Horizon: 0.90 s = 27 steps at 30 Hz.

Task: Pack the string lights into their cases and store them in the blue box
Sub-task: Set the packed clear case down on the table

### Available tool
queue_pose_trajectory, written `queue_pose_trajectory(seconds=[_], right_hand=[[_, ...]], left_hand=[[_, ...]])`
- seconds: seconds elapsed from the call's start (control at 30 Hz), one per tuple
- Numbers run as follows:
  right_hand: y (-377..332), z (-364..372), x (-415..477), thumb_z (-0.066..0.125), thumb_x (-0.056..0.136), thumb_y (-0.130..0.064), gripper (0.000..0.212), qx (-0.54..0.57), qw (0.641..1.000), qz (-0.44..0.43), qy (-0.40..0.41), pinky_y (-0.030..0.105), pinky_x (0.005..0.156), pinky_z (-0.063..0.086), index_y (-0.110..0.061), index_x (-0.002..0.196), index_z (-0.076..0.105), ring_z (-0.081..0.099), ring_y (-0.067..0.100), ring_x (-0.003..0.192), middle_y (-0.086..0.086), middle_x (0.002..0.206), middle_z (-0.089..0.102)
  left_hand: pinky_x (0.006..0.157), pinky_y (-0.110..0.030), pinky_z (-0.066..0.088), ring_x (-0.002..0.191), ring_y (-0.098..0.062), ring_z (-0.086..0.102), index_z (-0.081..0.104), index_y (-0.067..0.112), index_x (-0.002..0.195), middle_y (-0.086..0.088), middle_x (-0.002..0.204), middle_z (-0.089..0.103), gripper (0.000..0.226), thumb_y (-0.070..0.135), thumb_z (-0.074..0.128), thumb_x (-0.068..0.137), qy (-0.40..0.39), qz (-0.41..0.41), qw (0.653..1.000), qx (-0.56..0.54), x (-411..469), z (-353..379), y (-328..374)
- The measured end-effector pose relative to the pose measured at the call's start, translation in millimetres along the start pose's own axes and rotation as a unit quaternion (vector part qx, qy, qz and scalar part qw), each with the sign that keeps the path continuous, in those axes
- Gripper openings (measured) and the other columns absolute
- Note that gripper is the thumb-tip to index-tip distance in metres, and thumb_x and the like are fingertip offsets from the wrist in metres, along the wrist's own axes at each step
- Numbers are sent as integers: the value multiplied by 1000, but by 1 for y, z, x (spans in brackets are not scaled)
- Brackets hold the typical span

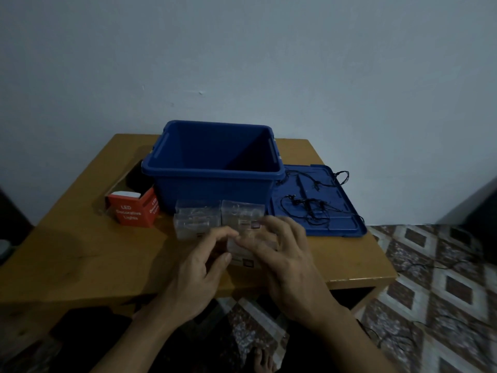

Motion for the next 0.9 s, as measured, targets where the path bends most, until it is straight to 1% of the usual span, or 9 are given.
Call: queue_pose_trajectory(seconds=[0.03, 0.1, 0.17, 0.23, 0.33, 0.5, 0.63, 0.77, 0.9], right_hand=[[-1, -1, -2, 42, 101, -33, 41, -17, 1000, 5, 25, 46, 95, 42, -40, 140, 54, 35, 28, 131, 4, 142, 42], [-5, -4, -6, 46, 98, -30, 41, -44, 997, 0, 66, 40, 80, 41, -35, 136, 60, 41, 23, 111, 3, 124, 48], [-5, -7, -8, 53, 99, -27, 30, -43, 994, -9, 98, 38, 74, 40, -26, 127, 65, 45, 18, 100, -2, 116, 54], [-1, -10, -10, 55, 102, -28, 17, -17, 993, -14, 118, 38, 74, 41, -20, 112, 65, 49, 16, 93, -6, 113, 58], [0, -7, -13, 53, 102, -36, 21, -27, 995, -18, 94, 37, 73, 41, -21, 109, 65, 49, 16, 91, -5, 111, 59], [3, -1, -15, 57, 97, -38, 22, -23, 998, 9, 52, 38, 72, 43, -23, 112, 64, 48, 17, 92, -5, 111, 54], [2, -2, -9, 53, 98, -40, 22, -20, 999, 27, 36, 38, 73, 43, -24, 105, 65, 44, 14, 90, -6, 104, 49], [0, -5, -7, 52, 99, -38, 21, 1, 999, 22, 26, 38, 71, 44, -25, 109, 65, 43, 14, 88, -8, 99, 46], [0, -8, -7, 60, 97, -27, 8, 62, 997, 27, 48, 30, 70, 43, -20, 98, 64, 45, 12, 85, -9, 94, 48]], left_hand=[[92, -8, 40, 120, 2, 53, 54, 41, 125, 26, 123, 57, 32, 20, 53, 101, 3, 9, 1000, 4, 0, 0, 0], [94, -9, 40, 121, -3, 54, 56, 33, 127, 21, 124, 59, 36, 9, 56, 100, 9, 23, 1000, 8, -1, 1, 1], [97, -12, 41, 123, -5, 55, 58, 28, 127, 19, 125, 60, 36, 7, 57, 99, 16, 33, 999, 14, -1, 0, 3], [94, -15, 45, 118, -6, 58, 60, 27, 127, 17, 122, 62, 31, 13, 56, 99, 30, 44, 998, 25, -2, -2, 5], [86, -24, 52, 104, -8, 64, 65, 21, 119, 11, 110, 65, 23, 19, 56, 98, 44, 76, 995, 57, -2, -3, 6], [82, -35, 54, 103, -11, 63, 62, 25, 113, 14, 105, 62, 17, 21, 57, 98, 20, 84, 992, 92, -2, -2, 6], [92, -28, 50, 116, -9, 59, 57, 34, 124, 20, 117, 60, 27, 26, 55, 99, 4, 61, 996, 60, -4, -1, 8], [84, -35, 52, 106, -15, 61, 66, 26, 109, 12, 108, 58, 15, 21, 57, 98, 7, 81, 994, 75, -2, 1, 10], [88, -22, 49, 113, -10, 60, 73, 21, 101, 13, 113, 60, 13, 20, 61, 96, 31, 70, 996, 50, 0, -2, 10]])
Point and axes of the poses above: each hand's wrist, its own x-axis towards the middle knuckle, its own z-axis out of the palm, y = z × x, the point moved 6 cm from there along x, towards the middle knuckle
